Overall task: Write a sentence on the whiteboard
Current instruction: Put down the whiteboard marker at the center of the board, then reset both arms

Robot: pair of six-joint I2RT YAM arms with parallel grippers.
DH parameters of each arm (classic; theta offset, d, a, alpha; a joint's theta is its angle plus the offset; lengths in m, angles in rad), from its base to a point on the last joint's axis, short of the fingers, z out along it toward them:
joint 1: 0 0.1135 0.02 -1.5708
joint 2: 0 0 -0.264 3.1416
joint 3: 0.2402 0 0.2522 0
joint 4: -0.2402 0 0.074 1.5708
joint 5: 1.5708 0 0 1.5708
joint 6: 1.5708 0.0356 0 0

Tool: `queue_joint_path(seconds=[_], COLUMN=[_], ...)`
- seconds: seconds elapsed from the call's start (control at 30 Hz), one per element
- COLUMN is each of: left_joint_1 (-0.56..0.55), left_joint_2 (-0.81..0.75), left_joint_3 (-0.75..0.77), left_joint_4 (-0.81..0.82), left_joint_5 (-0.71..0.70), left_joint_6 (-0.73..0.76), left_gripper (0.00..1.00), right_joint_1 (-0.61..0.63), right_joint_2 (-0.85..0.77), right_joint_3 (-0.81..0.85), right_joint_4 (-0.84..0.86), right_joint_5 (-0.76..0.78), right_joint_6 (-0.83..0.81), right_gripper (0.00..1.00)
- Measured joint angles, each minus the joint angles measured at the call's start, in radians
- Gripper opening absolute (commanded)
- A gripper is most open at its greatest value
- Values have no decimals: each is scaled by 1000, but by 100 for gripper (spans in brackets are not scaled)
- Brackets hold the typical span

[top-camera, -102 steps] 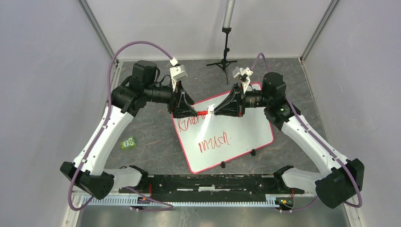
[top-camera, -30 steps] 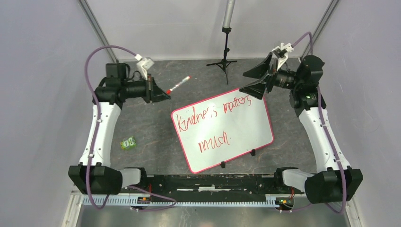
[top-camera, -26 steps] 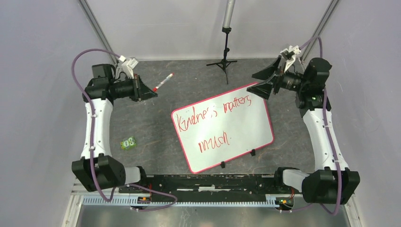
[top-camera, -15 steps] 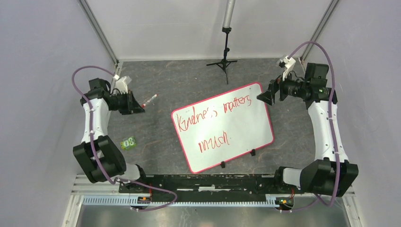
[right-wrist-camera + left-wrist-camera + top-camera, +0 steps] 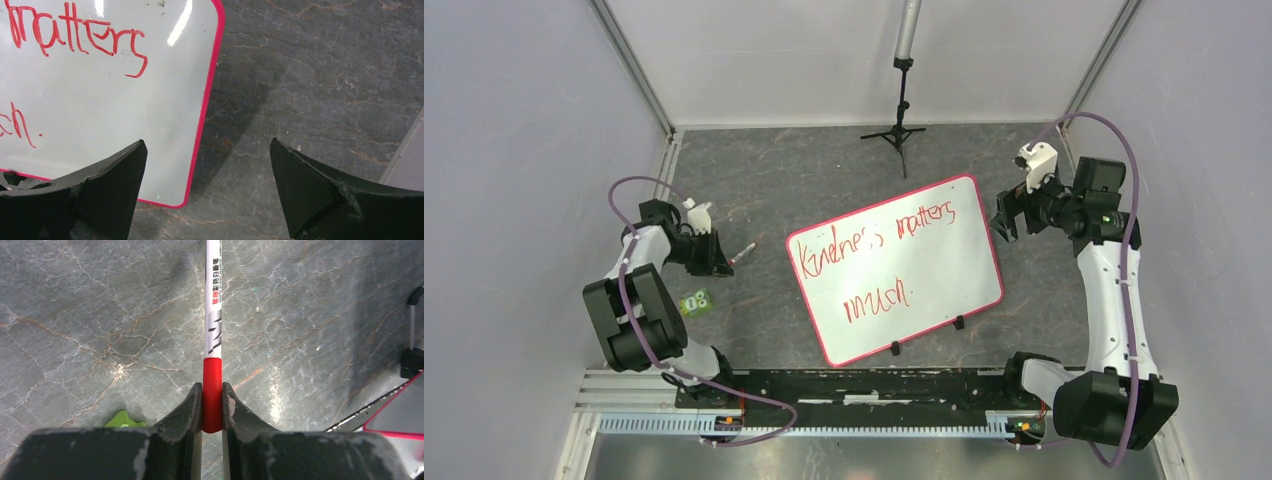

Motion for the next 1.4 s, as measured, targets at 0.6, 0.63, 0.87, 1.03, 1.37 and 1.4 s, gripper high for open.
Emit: queue_joint_path(seconds=[0.6,0.63,0.87,1.03,1.37,1.4], left_joint_1=[0,0,0,0,-10,-12], left_joint_2=[111,121,134,134,70,61], left_joint_3=[-28,-28,-18,0,257,298], left_joint_4=[59,56,33,5,-122,-137], left_joint_5=[-119,-127,-135,-139,-130,-126], left_joint_6=[55,56,56,56,50,50], left_gripper=[31,31,40,59,100,100], right_joint_1=[-14,-15,-16,-16,-20,-27], right_joint_2=[7,8,26,27,55,63], right_joint_3=[-2,-2,0,17,79,91], right_joint_4=[-16,-19,-28,-39,-70,-75], right_joint_5=[-64,-70,-96,-107,-117,-124], right_joint_6=[-14,-17,-17,-16,-28,-31], right_gripper=[98,98,98,98,98,98])
